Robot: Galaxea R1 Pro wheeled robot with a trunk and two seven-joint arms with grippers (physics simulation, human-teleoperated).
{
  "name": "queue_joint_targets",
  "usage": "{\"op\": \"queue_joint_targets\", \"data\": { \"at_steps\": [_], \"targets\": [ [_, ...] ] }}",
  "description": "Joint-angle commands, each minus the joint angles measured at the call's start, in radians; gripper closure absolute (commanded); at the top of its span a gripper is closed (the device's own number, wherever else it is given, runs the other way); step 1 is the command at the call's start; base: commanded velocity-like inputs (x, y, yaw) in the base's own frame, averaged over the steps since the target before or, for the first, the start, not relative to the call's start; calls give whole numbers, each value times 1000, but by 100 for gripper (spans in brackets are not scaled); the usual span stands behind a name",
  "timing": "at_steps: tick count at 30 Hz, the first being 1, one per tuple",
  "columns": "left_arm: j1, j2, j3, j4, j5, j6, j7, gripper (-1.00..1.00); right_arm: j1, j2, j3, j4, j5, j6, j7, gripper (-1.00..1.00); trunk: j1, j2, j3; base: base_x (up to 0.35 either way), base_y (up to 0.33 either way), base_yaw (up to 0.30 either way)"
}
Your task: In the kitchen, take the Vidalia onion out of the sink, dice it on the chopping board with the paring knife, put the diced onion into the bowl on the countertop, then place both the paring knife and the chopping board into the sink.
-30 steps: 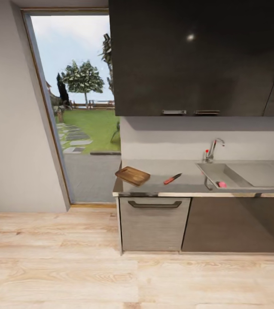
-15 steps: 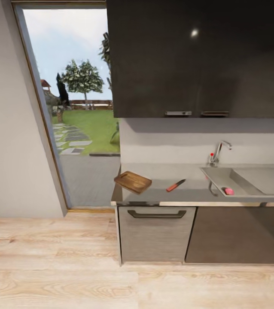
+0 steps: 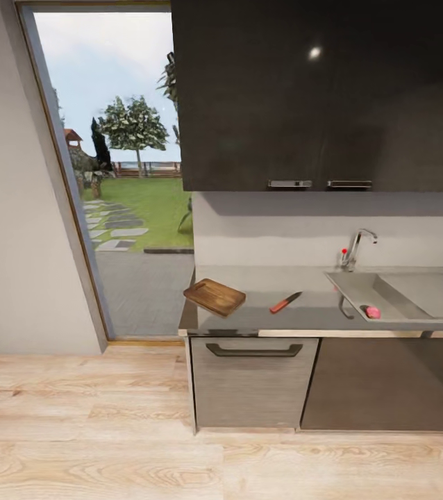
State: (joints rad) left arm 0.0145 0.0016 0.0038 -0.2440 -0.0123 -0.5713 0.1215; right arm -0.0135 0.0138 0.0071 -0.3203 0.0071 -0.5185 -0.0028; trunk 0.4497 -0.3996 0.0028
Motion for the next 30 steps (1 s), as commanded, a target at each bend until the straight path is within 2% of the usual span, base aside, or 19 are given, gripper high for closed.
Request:
{"op": "queue_joint_targets", "data": {
  "at_steps": [1, 30],
  "targets": [
    [1, 0, 0, -1, -1, -1, 3, -100, 0, 0, 1, 1, 1, -3, 0, -100, 0, 0, 0, 2, 0, 0],
    [1, 0, 0, 0, 1, -1, 3, -100, 0, 0, 1, 1, 1, -2, 0, -100, 0, 0, 0, 0, 0, 0]
  ]
}}
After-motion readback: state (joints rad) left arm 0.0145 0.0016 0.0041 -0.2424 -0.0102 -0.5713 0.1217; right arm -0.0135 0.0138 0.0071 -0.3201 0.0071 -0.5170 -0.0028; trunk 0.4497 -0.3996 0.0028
